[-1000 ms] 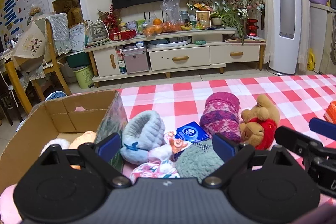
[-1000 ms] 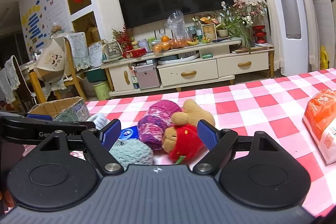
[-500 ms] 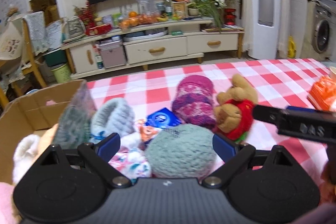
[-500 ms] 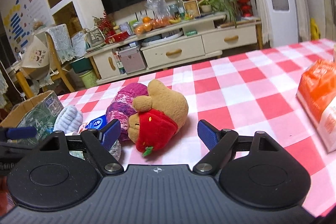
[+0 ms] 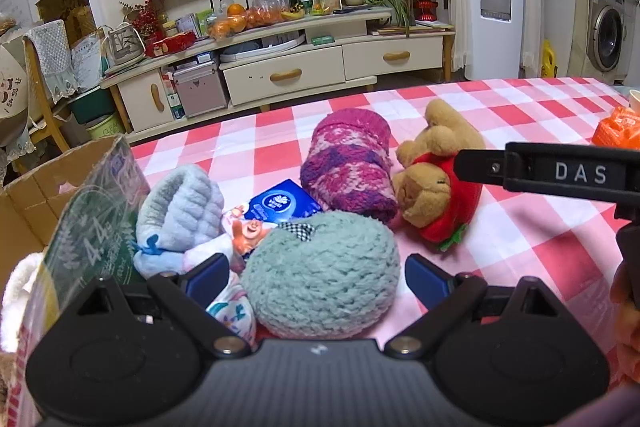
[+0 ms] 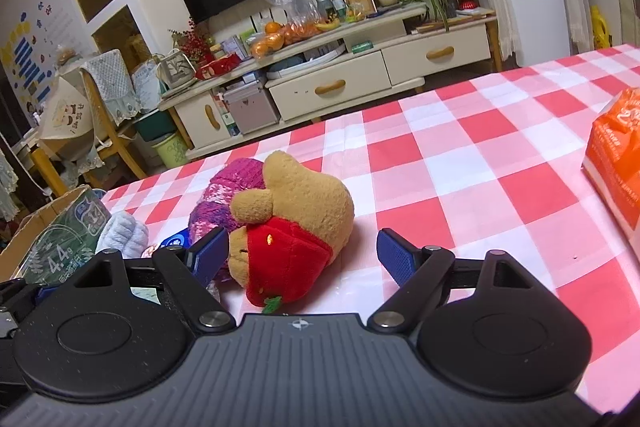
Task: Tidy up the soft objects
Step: 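Grasp the teal knit ball with the left gripper while the right grasps the teddy bear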
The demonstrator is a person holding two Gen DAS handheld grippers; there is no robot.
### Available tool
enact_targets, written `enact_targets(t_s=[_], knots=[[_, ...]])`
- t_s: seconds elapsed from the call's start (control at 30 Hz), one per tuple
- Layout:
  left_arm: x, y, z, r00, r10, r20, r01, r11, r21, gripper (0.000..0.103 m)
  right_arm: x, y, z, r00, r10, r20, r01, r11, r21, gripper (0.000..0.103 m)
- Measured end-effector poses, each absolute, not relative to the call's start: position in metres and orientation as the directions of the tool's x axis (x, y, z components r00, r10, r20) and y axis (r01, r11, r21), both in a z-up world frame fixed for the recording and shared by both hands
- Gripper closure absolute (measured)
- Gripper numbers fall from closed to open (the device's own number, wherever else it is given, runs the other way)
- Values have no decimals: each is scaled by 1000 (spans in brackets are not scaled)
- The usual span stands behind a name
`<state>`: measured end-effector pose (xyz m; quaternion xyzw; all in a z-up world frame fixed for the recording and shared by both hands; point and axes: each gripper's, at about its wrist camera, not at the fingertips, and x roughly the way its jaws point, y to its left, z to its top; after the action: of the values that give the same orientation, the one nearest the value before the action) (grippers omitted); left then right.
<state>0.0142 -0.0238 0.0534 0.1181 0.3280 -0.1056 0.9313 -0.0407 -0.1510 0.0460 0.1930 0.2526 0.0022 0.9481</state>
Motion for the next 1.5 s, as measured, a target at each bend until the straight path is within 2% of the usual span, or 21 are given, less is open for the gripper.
enact_targets(t_s=[0.67, 1.0, 1.4, 1.43, 1.5], knots=[[37, -30, 36, 736, -109, -668, 272, 951, 146, 5, -25, -155, 36, 837, 173, -519, 97, 887, 452, 0], [42, -31, 28, 708, -129, -694, 284, 952, 113, 21, -22, -153, 35, 840, 178, -513, 84, 891, 446, 0], [41, -27, 29, 709, -139, -691, 274, 958, 89, 28, -16, -153, 32, 835, 190, -516, 67, 896, 438, 0], [41, -27, 29, 708, -142, -692, 274, 958, 84, 28, -16, -153, 32, 837, 193, -512, 61, 898, 437, 4], [40, -26, 30, 705, -149, -693, 276, 958, 75, 29, -16, -152, 33, 838, 209, -504, 39, 898, 438, 24]])
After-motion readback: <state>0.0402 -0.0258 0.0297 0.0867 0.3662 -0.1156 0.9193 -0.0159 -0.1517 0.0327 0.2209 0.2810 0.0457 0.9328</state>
